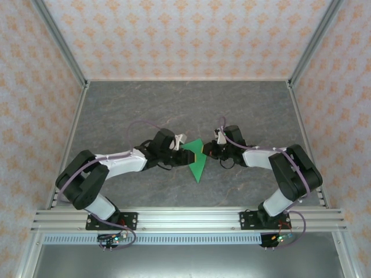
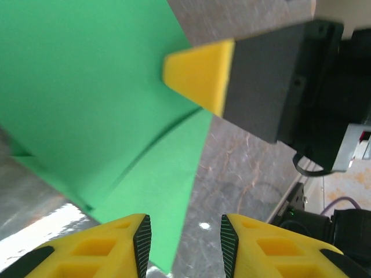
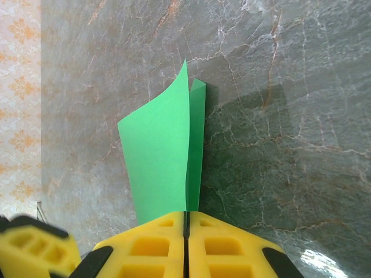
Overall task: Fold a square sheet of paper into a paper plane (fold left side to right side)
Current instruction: Fold the wing for the fifth time at the center of the table.
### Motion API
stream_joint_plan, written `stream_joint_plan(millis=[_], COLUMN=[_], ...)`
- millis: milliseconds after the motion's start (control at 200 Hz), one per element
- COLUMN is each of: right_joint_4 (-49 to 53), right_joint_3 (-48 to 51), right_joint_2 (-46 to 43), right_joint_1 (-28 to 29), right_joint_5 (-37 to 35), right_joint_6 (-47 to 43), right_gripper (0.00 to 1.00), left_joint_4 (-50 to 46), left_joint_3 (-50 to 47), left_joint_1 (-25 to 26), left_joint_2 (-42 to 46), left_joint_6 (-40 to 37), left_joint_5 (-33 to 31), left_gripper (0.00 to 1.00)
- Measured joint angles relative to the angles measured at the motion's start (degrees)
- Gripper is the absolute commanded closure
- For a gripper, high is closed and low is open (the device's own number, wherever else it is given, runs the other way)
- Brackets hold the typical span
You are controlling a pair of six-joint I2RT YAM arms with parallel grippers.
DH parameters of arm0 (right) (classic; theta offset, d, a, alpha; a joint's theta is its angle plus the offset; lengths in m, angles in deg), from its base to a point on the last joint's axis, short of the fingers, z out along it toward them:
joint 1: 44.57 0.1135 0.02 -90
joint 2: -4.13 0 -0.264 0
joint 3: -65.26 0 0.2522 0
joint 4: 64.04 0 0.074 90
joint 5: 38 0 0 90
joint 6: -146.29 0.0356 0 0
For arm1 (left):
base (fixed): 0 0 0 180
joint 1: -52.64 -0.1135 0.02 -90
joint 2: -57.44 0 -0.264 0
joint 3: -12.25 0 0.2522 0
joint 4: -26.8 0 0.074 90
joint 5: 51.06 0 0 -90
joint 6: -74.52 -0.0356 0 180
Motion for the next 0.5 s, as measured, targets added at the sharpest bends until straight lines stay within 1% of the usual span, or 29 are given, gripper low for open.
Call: stream_joint_plan(millis=[90,310,500], right_joint_4=[-0.11,-0.9,-1.4], right_joint_3=[0.15,1.07,2.69], right_joint_2=[0.0,-0.07,-0.07], right_joint_1=[0.11,0.17,0.37], right_joint_5=[-0.31,-1.11,-1.38], right_joint_6=[0.11,0.52,1.05], right_gripper=[0.9,0.9,0.9], left_joint_4=[1.49,2.8,2.84], left_joint_3=[0.02,0.61,1.4], left_joint_1=[1.38,1.33,1.01], left_joint_2=[-2.38,-7.85,-10.1], left_joint_6=[1.44,3.63,4.07], left_joint_5=[-0.61,-2.71,-3.93], left_gripper=[0.6,0.6,0.61])
